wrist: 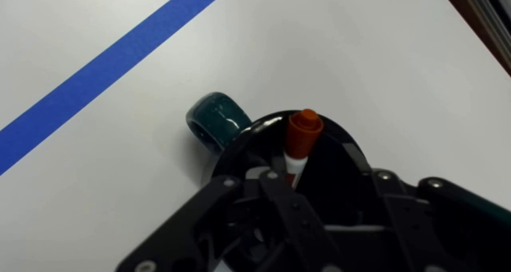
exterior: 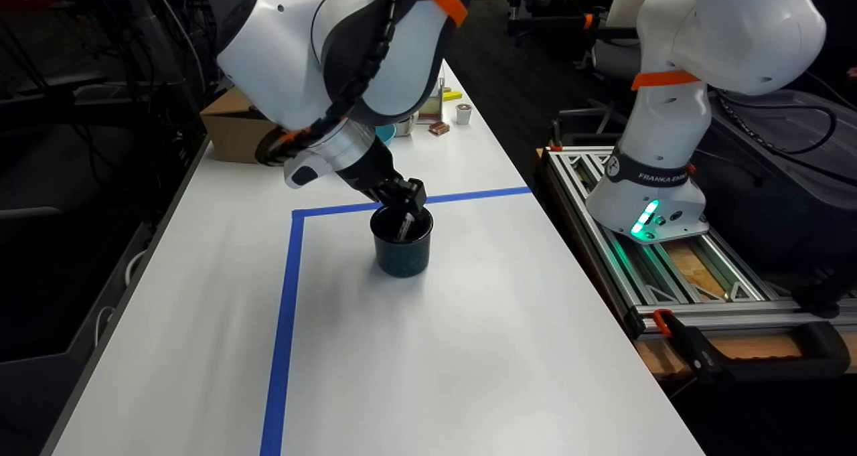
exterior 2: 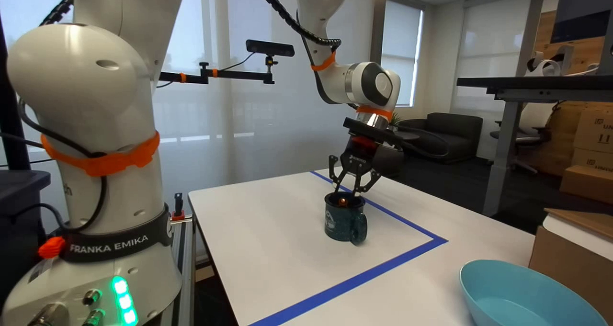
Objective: Move the marker from the cup to the table
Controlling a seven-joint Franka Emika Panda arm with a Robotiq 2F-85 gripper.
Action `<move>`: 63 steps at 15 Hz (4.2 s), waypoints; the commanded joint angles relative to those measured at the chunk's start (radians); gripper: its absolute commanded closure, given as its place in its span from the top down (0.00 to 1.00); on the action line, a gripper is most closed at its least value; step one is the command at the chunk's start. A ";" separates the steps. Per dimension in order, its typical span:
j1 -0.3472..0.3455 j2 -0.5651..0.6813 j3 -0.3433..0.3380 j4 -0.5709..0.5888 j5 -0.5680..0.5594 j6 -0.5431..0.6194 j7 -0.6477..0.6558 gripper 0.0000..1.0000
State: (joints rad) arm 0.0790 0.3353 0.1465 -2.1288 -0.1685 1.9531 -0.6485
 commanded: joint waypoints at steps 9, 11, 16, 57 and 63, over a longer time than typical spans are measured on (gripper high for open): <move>-0.020 -0.009 -0.003 -0.026 -0.009 0.007 -0.006 0.16; -0.020 -0.010 -0.003 -0.026 -0.012 0.006 -0.005 0.00; -0.017 -0.038 0.003 -0.031 -0.008 -0.003 -0.006 0.05; -0.176 -0.364 -0.233 -0.428 -0.467 0.750 0.270 0.05; -0.165 -0.252 -0.229 -0.436 -0.419 0.935 0.253 0.05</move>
State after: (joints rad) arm -0.0911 0.0304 -0.0860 -2.5658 -0.6018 2.8027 -0.3954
